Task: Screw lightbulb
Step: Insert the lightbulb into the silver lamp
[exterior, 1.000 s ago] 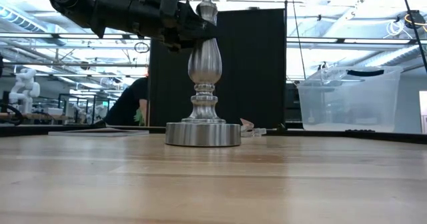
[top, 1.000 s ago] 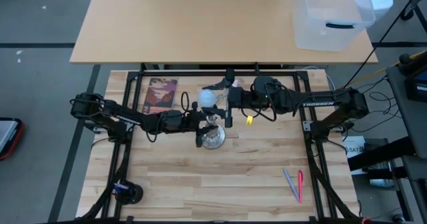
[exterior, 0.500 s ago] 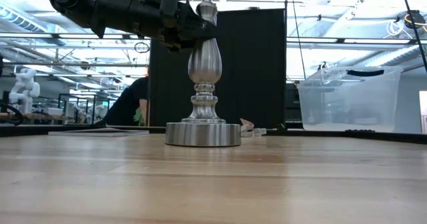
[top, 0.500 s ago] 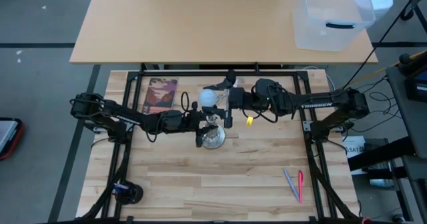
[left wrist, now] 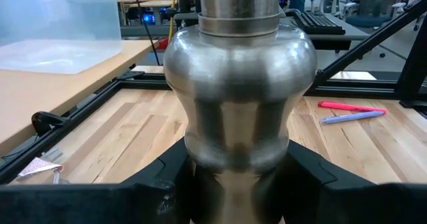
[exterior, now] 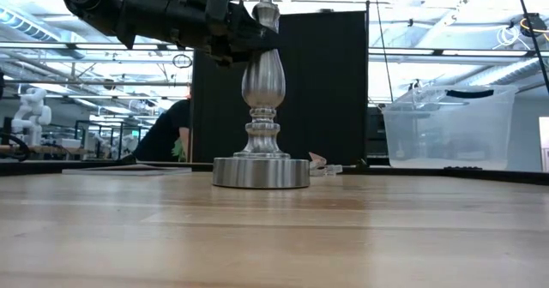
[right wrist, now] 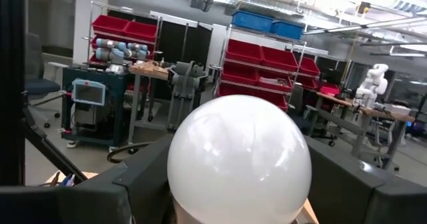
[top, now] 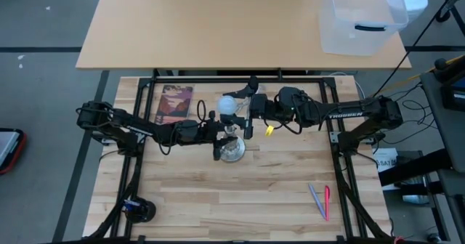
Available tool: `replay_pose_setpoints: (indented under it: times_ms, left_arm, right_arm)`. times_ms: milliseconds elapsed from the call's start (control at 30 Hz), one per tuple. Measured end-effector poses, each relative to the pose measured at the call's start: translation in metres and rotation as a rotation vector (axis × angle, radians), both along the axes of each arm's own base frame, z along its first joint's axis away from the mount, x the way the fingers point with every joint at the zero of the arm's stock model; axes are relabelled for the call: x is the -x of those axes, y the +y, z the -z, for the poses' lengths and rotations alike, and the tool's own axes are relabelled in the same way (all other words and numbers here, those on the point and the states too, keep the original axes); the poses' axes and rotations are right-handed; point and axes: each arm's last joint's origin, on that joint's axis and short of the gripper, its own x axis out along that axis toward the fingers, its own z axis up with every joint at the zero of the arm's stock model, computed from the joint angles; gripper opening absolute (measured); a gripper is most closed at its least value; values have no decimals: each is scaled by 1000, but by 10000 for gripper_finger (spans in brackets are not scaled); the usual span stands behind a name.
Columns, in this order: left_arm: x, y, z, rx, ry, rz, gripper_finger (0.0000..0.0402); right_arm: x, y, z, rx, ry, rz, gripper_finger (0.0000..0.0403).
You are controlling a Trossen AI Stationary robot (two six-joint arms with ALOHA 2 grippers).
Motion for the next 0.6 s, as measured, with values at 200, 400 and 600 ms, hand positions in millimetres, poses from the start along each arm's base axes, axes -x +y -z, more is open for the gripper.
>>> replay_pose_setpoints:
  times_ms: [200,400,600]
  left_arm:
    - [0,0,0,-1,0,0,158]
    - [0,0,0,-1,-2,1,158]
    - [0,0,-1,1,-6,0,158]
  right_arm:
    - [0,10,1,3,8,55,279]
    - [0,21,3,2,26,118,279]
    - [1,29,4,-15,28,193,279]
